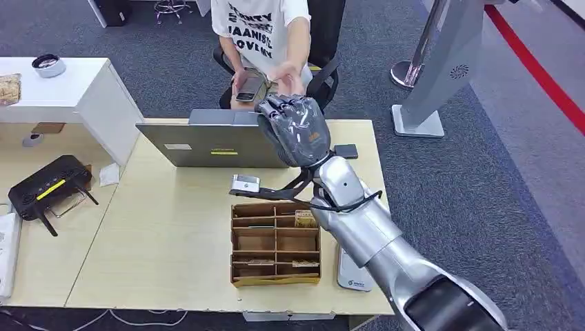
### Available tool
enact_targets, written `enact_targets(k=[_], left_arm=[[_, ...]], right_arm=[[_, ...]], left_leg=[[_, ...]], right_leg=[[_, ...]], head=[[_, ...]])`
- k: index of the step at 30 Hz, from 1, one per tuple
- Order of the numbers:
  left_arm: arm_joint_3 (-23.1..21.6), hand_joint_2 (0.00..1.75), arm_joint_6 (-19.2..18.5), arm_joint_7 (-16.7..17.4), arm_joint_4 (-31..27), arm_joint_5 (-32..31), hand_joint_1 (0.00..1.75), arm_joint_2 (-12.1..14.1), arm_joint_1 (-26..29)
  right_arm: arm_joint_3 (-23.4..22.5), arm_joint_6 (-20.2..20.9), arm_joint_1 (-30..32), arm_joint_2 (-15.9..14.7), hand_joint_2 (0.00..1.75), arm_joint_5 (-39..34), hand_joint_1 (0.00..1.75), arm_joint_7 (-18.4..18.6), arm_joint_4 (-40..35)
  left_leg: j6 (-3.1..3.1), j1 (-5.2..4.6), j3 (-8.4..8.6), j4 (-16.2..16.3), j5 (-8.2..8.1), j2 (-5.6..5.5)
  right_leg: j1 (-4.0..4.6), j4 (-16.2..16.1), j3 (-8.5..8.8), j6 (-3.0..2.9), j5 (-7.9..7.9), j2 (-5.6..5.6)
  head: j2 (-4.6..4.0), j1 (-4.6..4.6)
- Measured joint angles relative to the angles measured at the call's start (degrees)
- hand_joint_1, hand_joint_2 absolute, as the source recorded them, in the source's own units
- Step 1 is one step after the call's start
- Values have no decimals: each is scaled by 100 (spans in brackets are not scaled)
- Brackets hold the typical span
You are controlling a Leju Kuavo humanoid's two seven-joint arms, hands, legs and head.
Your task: Pass the card to the sensor for recognition and then transmit it.
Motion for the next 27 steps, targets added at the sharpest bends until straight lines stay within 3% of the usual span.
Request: enact_targets(k=[9, 10, 21, 25, 27], left_arm=[[-72, 0, -2, 35, 0, 85, 0, 0, 0], [-72, 0, -2, 37, 0, 85, 0, 0, 1], [-76, 0, 0, -48, 0, 116, 0, 22, 55], [-74, 0, 46, -280, -11, 273, 0, 79, 234], [-72, 0, 83, -339, -11, 374, 0, 109, 317]], right_arm=[[4, 17, -20, 0, 175, 94, 0, 66, 253], [4, 17, -21, 0, 0, 85, 0, 59, 273], [-13, 2, 92, -4, 0, -215, 0, -9, 288], [-212, 195, 691, -35, 0, -1683, 0, -510, -511], [-297, 714, 1060, -50, 0, -2610, 0, -702, -1097]], left_leg=[[0, 0, -1, 0, 0, 0], [0, 0, -1, 0, 0, 0], [0, 0, 0, 0, 0, 0], [-2, 0, -4, 0, -4, 0], [-5, 0, -6, 0, -6, 0]], right_leg=[[0, 0, -1, 0, 0, 0], [0, 0, -1, 0, 0, 0], [1, 0, -3, 0, -1, 1], [1, -1, -7, 2, -5, 0], [0, -1, -10, -2, -8, 0]], head=[[0, 0], [0, 0], [0, 0], [0, 4], [0, 4]])
